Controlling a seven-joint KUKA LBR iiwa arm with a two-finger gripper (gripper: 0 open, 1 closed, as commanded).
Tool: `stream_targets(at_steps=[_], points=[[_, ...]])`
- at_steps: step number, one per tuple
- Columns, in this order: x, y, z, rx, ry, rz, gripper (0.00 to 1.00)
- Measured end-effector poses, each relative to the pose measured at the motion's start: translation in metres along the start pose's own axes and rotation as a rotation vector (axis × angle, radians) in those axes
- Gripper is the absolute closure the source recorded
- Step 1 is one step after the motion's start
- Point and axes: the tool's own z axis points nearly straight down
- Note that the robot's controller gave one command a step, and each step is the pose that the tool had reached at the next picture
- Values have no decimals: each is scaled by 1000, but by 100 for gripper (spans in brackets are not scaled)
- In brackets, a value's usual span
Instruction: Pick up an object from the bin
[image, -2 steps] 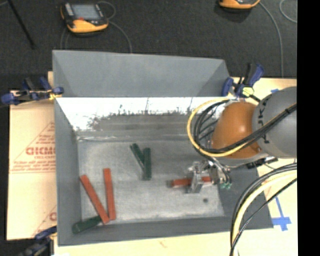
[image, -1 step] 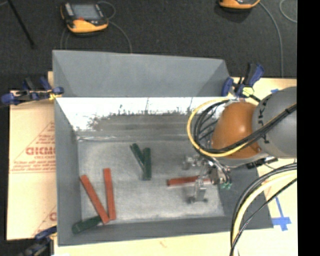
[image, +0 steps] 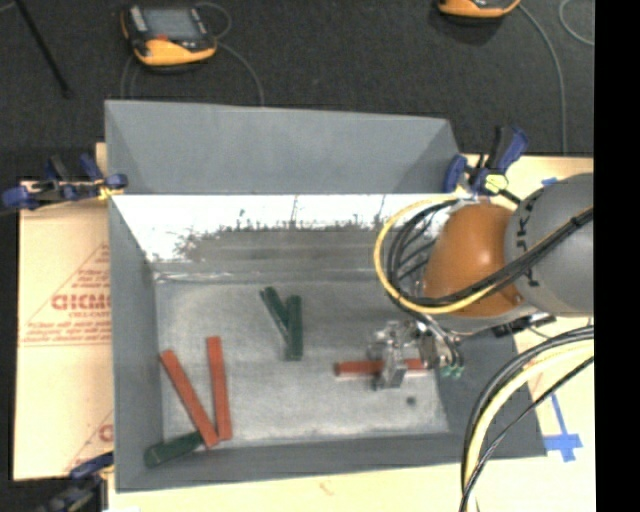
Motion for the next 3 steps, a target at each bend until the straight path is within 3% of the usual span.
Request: stream_targets(at_steps=[1, 2, 3], points=[[0, 0, 0, 0, 0, 0, 100], [-1, 3, -134, -1, 1, -15, 100], [-1, 3, -134, -1, 2, -15, 100]])
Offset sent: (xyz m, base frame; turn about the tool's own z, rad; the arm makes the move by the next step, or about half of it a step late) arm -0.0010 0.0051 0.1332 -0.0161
